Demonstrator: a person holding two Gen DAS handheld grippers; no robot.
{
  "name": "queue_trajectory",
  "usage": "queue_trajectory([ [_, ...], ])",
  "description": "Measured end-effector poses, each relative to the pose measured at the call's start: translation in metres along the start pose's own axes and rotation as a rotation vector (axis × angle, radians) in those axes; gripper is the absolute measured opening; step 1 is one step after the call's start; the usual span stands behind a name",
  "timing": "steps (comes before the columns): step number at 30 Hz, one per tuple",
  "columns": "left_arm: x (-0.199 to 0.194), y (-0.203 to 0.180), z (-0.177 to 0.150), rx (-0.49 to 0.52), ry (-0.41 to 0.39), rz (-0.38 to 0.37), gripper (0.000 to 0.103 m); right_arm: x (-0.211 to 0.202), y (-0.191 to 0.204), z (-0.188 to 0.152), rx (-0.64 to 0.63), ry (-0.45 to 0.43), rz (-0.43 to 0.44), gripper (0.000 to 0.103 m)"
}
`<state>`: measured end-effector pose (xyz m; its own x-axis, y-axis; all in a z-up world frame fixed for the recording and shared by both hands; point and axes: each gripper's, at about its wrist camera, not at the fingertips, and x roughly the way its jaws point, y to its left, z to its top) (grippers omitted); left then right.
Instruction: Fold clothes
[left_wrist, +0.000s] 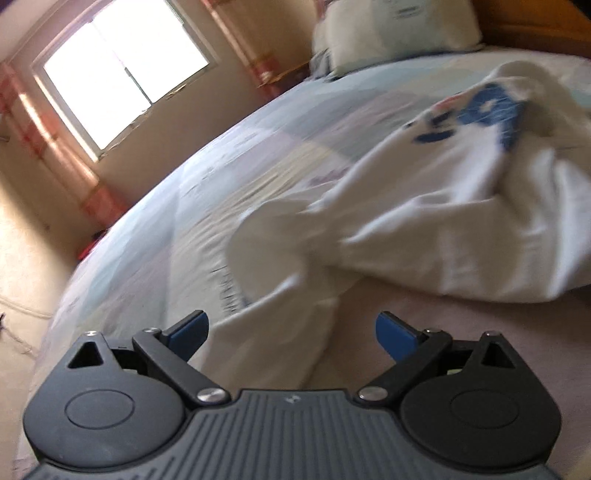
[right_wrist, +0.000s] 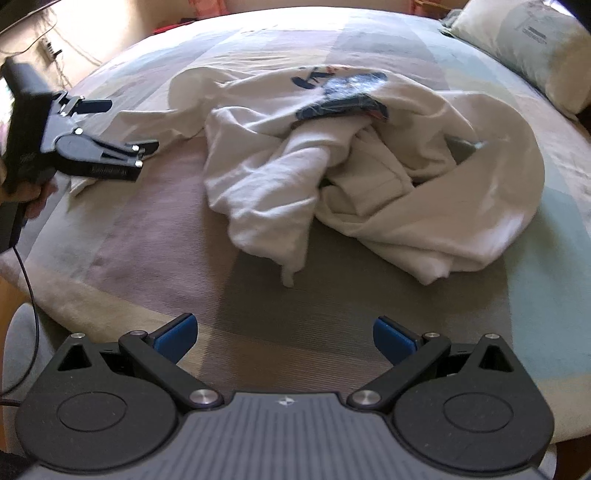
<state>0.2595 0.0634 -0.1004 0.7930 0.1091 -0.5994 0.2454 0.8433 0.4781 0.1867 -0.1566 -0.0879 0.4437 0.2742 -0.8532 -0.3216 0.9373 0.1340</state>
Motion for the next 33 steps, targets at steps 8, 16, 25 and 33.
queue_trajectory([
  [8, 0.048, 0.006, 0.0, -0.037, 0.077, -0.058, 0.097, 0.016, -0.004, 0.0, 0.012, 0.031, 0.022, 0.103],
  [16, 0.073, 0.044, -0.007, -0.17, 0.115, 0.072, 0.098, 0.019, -0.014, -0.003, 0.038, 0.032, 0.01, 0.103],
  [25, 0.067, 0.072, -0.01, -0.238, 0.094, 0.278, 0.098, 0.025, -0.011, 0.0, 0.017, 0.038, 0.031, 0.103],
  [33, 0.085, 0.094, -0.019, -0.2, 0.169, 0.28, 0.098, 0.026, -0.013, 0.005, 0.026, 0.034, 0.025, 0.103],
])
